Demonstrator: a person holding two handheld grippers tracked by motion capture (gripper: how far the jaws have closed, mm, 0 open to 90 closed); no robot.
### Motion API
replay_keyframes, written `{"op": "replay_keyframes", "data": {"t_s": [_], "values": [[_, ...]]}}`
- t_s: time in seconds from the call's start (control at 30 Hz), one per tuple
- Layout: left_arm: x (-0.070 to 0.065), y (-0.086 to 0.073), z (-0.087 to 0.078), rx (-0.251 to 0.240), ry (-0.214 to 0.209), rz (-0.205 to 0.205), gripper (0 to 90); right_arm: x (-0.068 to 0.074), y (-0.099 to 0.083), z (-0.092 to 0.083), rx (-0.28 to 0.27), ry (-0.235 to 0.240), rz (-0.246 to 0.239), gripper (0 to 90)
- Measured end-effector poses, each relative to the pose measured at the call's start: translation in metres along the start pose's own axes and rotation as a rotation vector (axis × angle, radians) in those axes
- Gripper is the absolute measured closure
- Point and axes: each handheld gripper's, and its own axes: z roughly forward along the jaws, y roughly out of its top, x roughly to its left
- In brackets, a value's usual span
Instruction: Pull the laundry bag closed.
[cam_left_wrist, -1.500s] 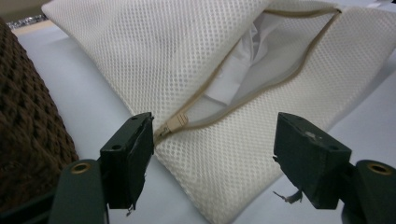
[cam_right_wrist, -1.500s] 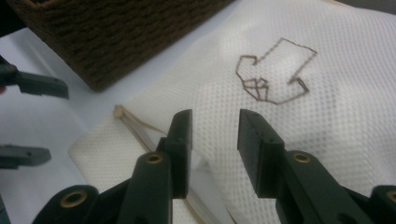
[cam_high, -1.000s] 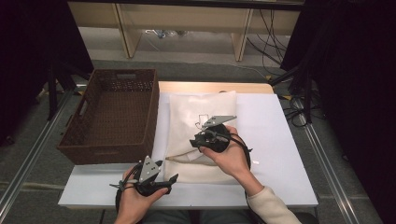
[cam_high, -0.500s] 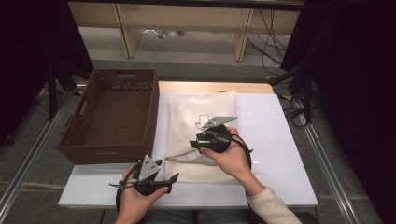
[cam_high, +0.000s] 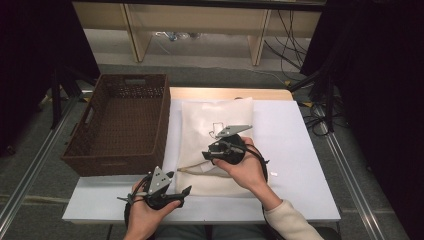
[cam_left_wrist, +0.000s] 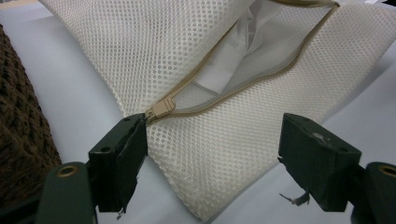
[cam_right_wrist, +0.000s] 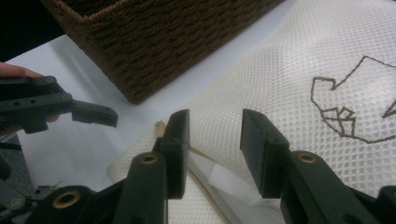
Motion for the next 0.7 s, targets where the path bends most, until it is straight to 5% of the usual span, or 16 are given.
{"op": "replay_keyframes", "data": {"t_s": [0.53, 0.7], "values": [[0.0, -0.002, -0.001, -0.01, -0.005, -0.013, 24.1, 0.021, 0.002, 0.031, 0.088, 0.056, 0.03, 71.3], [0.001, -0.003, -0.001, 0.006, 0.001, 0.018, 24.1, 0.026, 0.001, 0.043, 0.117, 0.073, 0.039, 71.3]]}}
